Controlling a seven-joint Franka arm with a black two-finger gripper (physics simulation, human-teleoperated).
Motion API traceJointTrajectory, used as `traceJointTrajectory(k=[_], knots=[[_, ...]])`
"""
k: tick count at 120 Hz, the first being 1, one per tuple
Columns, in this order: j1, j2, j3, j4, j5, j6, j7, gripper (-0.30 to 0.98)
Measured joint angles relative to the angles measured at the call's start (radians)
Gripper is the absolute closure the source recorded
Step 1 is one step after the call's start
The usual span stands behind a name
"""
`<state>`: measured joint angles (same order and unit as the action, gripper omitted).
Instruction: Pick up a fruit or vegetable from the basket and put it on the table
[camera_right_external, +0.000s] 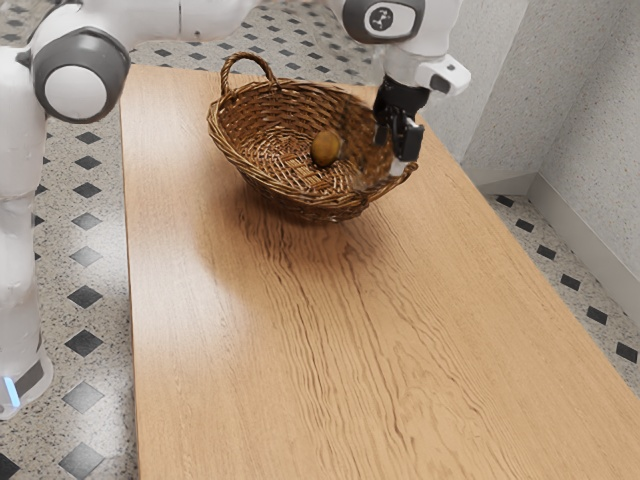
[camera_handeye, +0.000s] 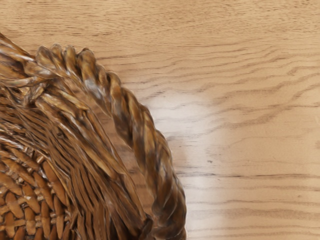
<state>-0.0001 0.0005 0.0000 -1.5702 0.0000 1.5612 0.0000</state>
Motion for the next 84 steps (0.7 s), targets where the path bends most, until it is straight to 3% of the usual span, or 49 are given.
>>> traceJointTrajectory(k=[4,8,14,22,34,64,84], knots=[[0.111,0.129,-0.129,0.220,0.031,-0.024,-0.002,0.00],[0.136,0.200,-0.211,0.338,0.054,-0.043,-0.005,0.00],[0.125,0.251,-0.295,0.422,0.078,-0.067,-0.011,0.00],[0.121,0.276,-0.338,0.461,0.093,-0.090,-0.019,0.00],[0.126,0.282,-0.350,0.475,0.099,-0.118,-0.029,0.00],[0.137,0.301,-0.231,0.495,0.051,-0.190,-0.047,0.00],[0.136,0.308,-0.247,0.527,0.103,-0.270,-0.059,0.00]])
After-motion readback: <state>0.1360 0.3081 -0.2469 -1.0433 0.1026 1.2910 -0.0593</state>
